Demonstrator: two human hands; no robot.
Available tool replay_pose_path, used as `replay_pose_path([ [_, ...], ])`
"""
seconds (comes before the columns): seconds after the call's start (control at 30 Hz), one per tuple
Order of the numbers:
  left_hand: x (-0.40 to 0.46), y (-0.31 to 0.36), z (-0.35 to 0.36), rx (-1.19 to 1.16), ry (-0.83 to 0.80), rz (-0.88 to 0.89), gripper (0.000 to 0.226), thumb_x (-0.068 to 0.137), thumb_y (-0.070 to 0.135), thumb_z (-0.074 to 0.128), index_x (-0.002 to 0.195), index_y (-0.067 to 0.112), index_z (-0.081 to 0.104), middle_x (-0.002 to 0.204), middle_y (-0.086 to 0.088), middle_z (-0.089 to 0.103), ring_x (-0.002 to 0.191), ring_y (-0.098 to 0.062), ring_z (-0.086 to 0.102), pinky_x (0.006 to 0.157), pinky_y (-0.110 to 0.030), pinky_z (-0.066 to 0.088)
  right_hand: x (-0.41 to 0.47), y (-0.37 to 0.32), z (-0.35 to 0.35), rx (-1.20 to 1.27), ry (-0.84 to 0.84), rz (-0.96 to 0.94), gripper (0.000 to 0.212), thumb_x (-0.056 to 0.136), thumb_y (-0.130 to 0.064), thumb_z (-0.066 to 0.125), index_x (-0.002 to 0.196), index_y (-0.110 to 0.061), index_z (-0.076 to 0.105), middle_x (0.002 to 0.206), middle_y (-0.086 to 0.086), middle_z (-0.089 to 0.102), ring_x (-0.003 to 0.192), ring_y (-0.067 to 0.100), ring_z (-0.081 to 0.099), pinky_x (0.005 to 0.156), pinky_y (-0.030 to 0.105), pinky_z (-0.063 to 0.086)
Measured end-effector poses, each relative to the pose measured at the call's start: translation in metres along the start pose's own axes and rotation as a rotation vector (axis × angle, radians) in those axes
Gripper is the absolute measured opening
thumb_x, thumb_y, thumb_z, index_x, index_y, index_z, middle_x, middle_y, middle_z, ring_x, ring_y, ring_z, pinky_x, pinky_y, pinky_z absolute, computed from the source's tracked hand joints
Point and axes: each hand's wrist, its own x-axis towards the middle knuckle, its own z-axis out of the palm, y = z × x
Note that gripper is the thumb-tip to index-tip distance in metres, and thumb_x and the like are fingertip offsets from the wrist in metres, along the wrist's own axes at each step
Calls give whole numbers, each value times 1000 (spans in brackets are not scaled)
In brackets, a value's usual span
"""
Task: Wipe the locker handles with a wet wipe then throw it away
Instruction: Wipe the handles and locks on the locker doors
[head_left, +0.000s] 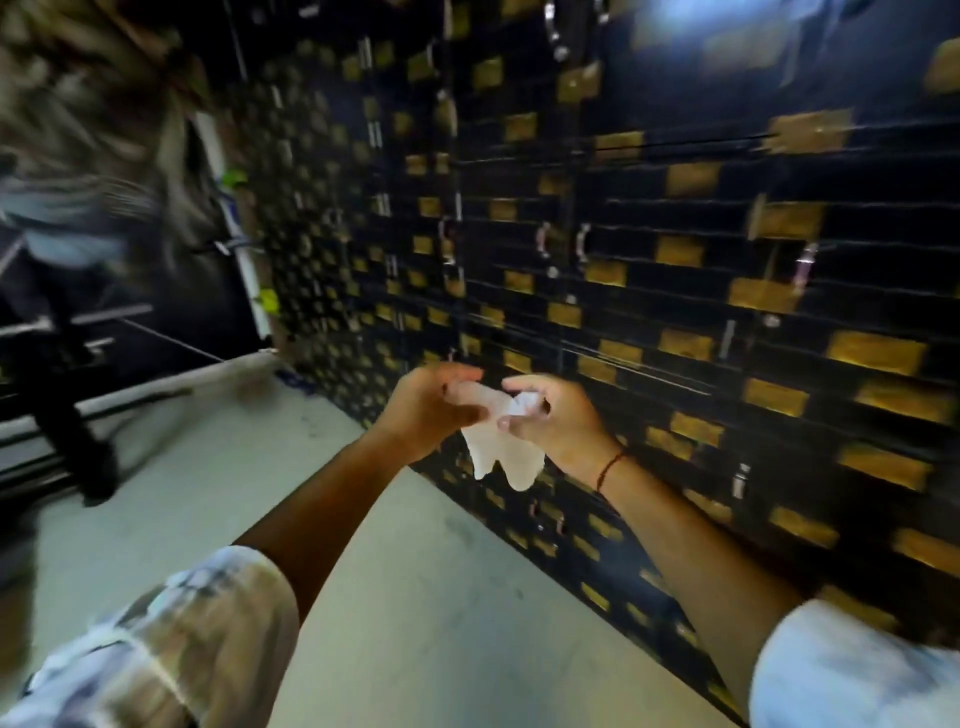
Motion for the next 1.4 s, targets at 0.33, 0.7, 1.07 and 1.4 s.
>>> replay_pose_path([
  [0.33, 171, -171, -111, -11, 240, -220, 23, 98, 34, 66, 107, 13, 71, 102, 5, 69, 94, -13, 68, 71, -18, 52, 254, 4, 132, 83, 18, -39, 38, 87, -41, 70, 82, -4, 61, 81, 6, 66, 71, 15, 61, 61, 25, 51],
  [0.7, 376, -308, -211, -736, 295, -498, 35, 103, 38, 59, 124, 11, 65, 114, -11, 76, 105, -31, 73, 97, -55, 56, 504, 16, 244, 749, -514, 221, 30, 93, -15, 65, 122, -5, 65, 116, 12, 72, 109, 26, 69, 93, 42, 56],
  [1.07, 575, -481, -328, -749, 151, -386, 33, 99, 31, 66, 128, 16, 61, 120, -16, 69, 105, -34, 72, 89, -50, 61, 736, 14, 394, 825, -199, 392, 28, 87, -22, 72, 113, -13, 65, 108, 12, 73, 104, 28, 67, 96, 45, 52],
  [1.4, 765, -596, -418, -630, -48, -162, 24, 103, 2, 54, 119, 8, 72, 117, -12, 75, 109, -30, 72, 92, -52, 59, 943, 20, 464, 819, -139, 206, 34, 92, -19, 68, 125, -10, 64, 122, 12, 70, 115, 28, 65, 100, 48, 52],
])
